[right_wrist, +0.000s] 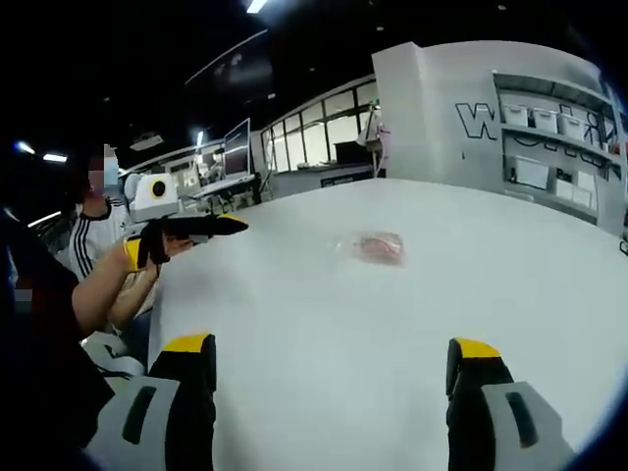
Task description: Open the resealable bag by pulling the two sides of the seal apart until the entire bag opening is separated and visibly accessible.
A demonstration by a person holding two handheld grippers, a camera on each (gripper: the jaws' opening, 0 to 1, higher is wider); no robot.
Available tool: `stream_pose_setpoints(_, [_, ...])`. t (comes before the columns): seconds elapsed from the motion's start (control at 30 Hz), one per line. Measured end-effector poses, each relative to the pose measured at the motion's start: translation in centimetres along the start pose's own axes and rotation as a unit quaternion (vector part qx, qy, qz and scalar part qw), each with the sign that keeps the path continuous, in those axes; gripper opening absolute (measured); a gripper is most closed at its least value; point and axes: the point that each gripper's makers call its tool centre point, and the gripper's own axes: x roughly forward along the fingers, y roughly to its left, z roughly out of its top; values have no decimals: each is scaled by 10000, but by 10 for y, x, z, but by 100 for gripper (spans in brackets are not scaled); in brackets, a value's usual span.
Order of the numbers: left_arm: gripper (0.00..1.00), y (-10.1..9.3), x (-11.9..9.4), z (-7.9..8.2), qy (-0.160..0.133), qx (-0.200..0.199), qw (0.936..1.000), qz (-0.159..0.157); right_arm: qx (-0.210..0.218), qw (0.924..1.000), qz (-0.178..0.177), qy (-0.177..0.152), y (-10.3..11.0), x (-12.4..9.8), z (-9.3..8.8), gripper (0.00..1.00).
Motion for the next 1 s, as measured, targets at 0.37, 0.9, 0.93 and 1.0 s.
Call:
stream_pose_setpoints(0.37, [99,1,1,0,-8,-13,10000,-5,1,10000,7,1,1,0,-1,100])
stream_pose_setpoints(0.9, [99,1,-1,0,6,2,10000,18,10,10000,27,29,5,1,-4,99])
stream_pose_setpoints(0.93, [99,1,-1,0,10,5,10000,21,8,10000,31,35,5,1,-4,99])
stream_pose_setpoints(1.0, [98,1,-1,0,9,3,10000,21,8,10000,32,41,5,0,-4,99])
